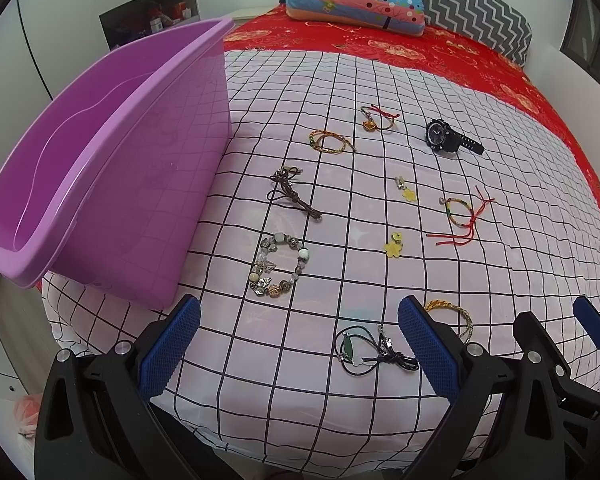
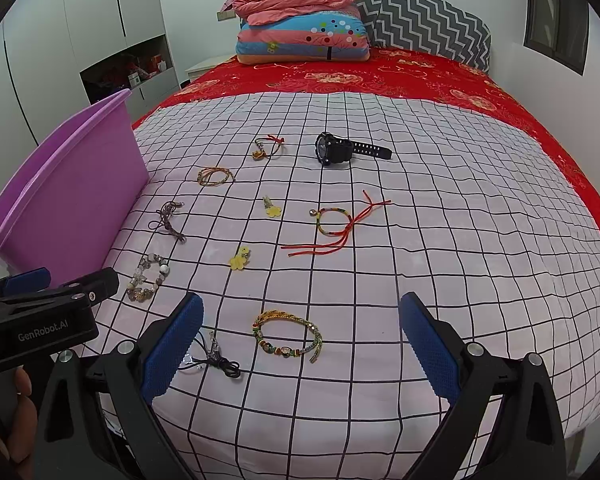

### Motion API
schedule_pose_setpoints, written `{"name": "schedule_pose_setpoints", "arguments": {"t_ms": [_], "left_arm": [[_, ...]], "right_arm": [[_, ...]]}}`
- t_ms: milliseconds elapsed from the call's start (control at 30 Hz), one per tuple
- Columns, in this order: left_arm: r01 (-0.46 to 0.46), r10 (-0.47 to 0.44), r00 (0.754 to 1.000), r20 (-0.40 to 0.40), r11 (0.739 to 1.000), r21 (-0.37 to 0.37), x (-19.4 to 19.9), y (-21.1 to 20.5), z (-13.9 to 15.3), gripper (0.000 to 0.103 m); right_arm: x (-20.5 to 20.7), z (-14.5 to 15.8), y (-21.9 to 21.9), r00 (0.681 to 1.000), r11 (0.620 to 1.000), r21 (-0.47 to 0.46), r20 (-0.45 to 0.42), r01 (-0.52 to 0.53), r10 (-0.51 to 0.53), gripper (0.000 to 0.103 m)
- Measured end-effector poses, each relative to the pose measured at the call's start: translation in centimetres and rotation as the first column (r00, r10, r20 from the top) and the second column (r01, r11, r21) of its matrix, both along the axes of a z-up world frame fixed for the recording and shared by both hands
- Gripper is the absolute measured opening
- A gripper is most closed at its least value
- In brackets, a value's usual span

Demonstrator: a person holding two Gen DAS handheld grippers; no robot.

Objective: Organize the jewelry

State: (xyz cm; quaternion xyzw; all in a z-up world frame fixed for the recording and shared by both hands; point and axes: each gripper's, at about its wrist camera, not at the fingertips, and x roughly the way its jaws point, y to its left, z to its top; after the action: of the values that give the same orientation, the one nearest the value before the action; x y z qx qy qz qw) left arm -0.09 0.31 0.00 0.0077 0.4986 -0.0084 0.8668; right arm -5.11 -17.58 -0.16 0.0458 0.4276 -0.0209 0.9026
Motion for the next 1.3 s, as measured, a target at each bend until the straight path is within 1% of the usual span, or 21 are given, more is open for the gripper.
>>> {"name": "schedule_pose_setpoints", "arguments": {"t_ms": [1300], "left_arm": [[-0.007, 0.007, 1.0, 0.003, 1.0, 0.001, 0.01, 0.02, 0.08, 0.097]], "right_arm": [[0.06, 0.0, 0.11, 1.0, 1.0, -0.001, -0.001, 0.0, 0.0, 0.094]]}}
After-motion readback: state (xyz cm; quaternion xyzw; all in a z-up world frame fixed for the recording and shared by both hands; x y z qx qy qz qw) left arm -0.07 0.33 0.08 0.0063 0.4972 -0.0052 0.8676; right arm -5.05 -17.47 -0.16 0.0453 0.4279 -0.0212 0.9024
